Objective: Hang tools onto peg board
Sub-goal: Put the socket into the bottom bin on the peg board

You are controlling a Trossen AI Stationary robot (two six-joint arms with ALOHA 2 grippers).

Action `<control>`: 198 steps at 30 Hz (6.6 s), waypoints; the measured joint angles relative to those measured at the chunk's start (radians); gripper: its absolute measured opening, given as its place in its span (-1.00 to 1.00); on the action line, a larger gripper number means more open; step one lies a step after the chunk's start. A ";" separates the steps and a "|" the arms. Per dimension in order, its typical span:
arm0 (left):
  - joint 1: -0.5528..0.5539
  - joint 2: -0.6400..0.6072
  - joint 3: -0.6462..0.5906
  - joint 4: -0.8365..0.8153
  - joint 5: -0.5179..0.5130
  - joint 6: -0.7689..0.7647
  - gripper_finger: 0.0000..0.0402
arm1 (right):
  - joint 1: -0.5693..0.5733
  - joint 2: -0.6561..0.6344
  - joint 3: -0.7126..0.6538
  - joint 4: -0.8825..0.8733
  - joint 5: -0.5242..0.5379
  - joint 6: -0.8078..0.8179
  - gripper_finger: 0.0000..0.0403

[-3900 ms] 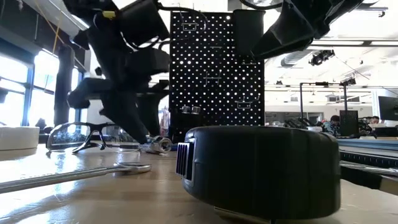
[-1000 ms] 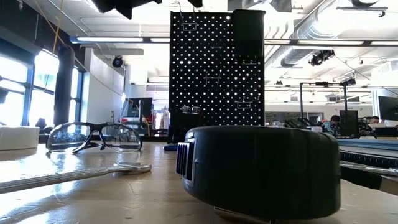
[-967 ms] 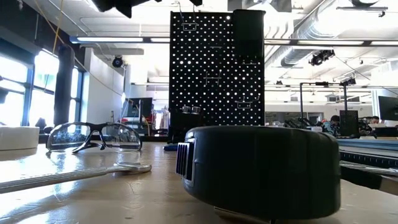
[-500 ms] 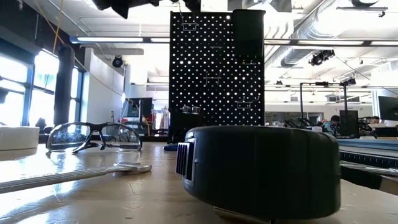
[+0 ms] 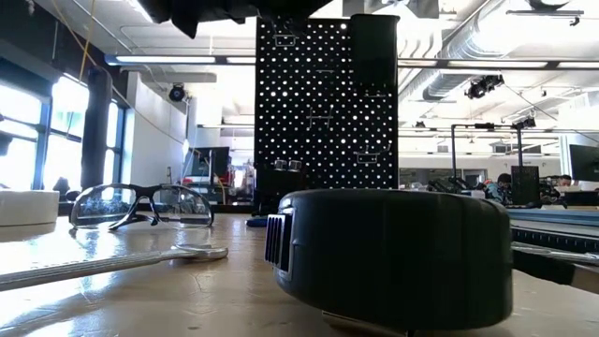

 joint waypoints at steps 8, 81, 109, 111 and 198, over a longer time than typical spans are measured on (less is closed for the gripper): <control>0.004 0.009 -0.001 0.007 0.000 0.000 -0.46 | -0.019 0.000 0.000 -0.003 -0.025 0.005 -0.18; 0.003 0.008 0.000 0.082 -0.048 -0.011 -0.45 | 0.090 -0.013 0.000 -0.343 0.215 0.228 0.09; -0.002 0.008 0.000 0.112 -0.050 -0.027 -0.45 | -0.008 0.023 0.000 -0.106 0.060 0.112 -0.27; -0.002 0.008 0.000 0.111 -0.047 -0.027 -0.45 | -0.014 0.023 0.000 -0.105 0.043 0.111 -0.38; -0.048 0.000 0.460 -0.843 -0.209 0.181 -0.60 | -0.066 0.020 0.002 -0.207 -0.044 0.109 -0.45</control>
